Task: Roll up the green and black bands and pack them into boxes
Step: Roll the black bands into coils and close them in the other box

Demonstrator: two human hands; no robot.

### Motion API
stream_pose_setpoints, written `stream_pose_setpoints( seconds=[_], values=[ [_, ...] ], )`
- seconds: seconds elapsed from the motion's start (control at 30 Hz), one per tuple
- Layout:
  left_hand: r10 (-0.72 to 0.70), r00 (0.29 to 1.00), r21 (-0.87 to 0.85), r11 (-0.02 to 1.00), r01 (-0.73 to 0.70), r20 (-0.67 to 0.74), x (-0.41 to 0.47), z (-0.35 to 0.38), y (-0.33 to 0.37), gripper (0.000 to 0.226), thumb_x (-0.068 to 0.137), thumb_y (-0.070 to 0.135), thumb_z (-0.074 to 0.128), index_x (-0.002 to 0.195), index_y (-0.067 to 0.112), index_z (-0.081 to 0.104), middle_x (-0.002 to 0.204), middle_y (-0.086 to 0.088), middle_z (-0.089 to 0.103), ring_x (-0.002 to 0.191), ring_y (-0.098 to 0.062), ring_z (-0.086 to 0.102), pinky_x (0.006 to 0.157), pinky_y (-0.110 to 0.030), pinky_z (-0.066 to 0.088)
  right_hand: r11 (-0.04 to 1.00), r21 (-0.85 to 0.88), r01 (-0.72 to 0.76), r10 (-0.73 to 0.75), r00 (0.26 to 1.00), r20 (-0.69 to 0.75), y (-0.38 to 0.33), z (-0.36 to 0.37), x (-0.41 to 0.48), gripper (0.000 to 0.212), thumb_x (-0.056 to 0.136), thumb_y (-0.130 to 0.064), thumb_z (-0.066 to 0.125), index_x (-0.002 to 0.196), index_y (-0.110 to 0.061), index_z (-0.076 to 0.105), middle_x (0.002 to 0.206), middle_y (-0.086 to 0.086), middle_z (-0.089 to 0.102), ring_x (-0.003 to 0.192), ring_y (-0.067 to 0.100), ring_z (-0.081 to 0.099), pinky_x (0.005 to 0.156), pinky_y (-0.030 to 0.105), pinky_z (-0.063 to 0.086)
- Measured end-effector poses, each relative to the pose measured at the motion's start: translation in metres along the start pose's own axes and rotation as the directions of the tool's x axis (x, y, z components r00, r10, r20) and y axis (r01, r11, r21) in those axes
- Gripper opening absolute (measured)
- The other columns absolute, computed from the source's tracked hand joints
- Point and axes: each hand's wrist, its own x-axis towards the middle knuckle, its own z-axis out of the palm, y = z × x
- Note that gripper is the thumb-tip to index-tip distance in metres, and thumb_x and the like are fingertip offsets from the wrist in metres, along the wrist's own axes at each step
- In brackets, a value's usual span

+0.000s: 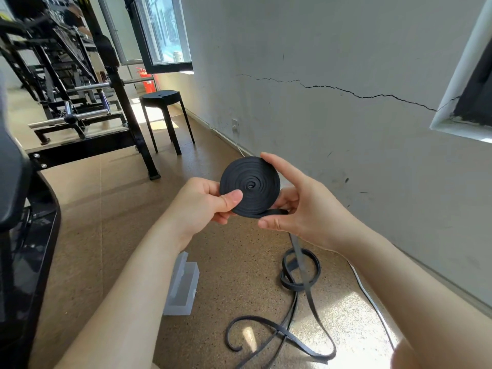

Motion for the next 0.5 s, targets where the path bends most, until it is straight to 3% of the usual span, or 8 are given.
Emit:
stream_pose_setpoints(
  seconds=[0.13, 0.33, 0.5],
  values=[
    [0.009, 1.000, -0.076, 0.997, -0.008, 0.014, -0.0022, 0.0003, 0.0009, 0.037, 0.069, 0.035, 0.066, 0.083, 0.001, 0.070, 0.071, -0.008, 0.068, 0.062, -0.013, 0.061, 0.058, -0.025, 0.051, 0.996, 0.089, -0.015, 0.018, 0.999, -0.037, -0.0013, -0.0012, 0.0013, 0.095, 0.074, -0.017, 0.083, 0.147, -0.039, 0.027, 0.077, 0.000, 0.074, 0.073, 0.010, 0.071, 0.078, 0.028, 0.057],
    [0.052, 0.998, 0.034, 0.998, -0.053, 0.030, -0.0029, -0.0021, 0.0037, 0.023, 0.076, 0.031, 0.067, 0.085, 0.010, 0.072, 0.077, -0.007, 0.072, 0.065, -0.010, 0.064, 0.061, -0.027, 0.053, 0.961, 0.265, -0.074, 0.087, 0.995, -0.038, -0.0029, -0.0030, 0.0009, 0.084, 0.071, -0.009, 0.083, 0.137, -0.040, 0.041, 0.073, 0.010, 0.074, 0.068, 0.023, 0.071, 0.070, 0.033, 0.057],
    [0.046, 0.998, 0.129, 0.990, -0.050, 0.037, -0.0033, -0.0051, 0.0039, 0.015, 0.086, 0.022, 0.066, 0.091, 0.010, 0.072, 0.087, -0.012, 0.073, 0.074, -0.021, 0.066, 0.065, -0.030, 0.054, 0.925, 0.360, -0.120, 0.148, 0.988, -0.051, -0.0054, 0.0004, 0.0024, 0.073, 0.070, -0.005, 0.083, 0.127, -0.034, 0.048, 0.088, 0.009, 0.075, 0.072, 0.020, 0.073, 0.066, 0.029, 0.057]
  ],
)
